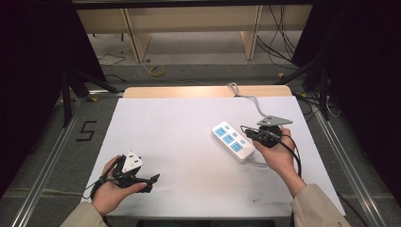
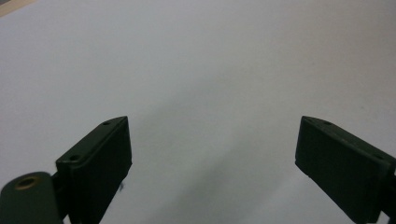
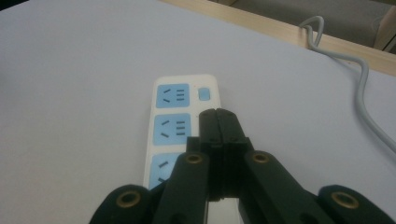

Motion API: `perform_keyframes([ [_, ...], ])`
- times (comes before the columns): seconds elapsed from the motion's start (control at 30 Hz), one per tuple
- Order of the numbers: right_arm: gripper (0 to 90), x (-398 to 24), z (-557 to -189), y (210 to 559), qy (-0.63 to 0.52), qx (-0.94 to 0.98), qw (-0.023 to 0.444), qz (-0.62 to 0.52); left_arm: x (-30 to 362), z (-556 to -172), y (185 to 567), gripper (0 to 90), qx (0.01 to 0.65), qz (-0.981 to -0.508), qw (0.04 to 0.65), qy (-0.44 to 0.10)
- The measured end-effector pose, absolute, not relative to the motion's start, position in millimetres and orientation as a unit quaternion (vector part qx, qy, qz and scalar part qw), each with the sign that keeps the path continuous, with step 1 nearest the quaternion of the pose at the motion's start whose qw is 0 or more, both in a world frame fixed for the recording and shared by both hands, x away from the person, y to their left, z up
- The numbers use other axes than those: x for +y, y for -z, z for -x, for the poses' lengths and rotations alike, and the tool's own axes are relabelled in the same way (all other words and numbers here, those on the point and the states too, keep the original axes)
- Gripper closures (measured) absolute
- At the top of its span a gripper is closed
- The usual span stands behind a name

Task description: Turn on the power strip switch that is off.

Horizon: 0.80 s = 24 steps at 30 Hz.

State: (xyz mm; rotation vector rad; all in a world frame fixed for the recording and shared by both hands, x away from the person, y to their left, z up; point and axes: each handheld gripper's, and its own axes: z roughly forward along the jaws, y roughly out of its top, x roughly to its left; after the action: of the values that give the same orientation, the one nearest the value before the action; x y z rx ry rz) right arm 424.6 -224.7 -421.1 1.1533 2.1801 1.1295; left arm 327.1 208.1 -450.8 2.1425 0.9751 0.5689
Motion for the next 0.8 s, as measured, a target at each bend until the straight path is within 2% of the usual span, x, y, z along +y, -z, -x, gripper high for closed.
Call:
perform_keyframes([
  [0.8, 90.0, -215, -440, 423, -0.394, 0.792, 0.209, -0.417, 208, -327, 451, 10.5, 0.376, -0.829, 0.352, -0.217],
])
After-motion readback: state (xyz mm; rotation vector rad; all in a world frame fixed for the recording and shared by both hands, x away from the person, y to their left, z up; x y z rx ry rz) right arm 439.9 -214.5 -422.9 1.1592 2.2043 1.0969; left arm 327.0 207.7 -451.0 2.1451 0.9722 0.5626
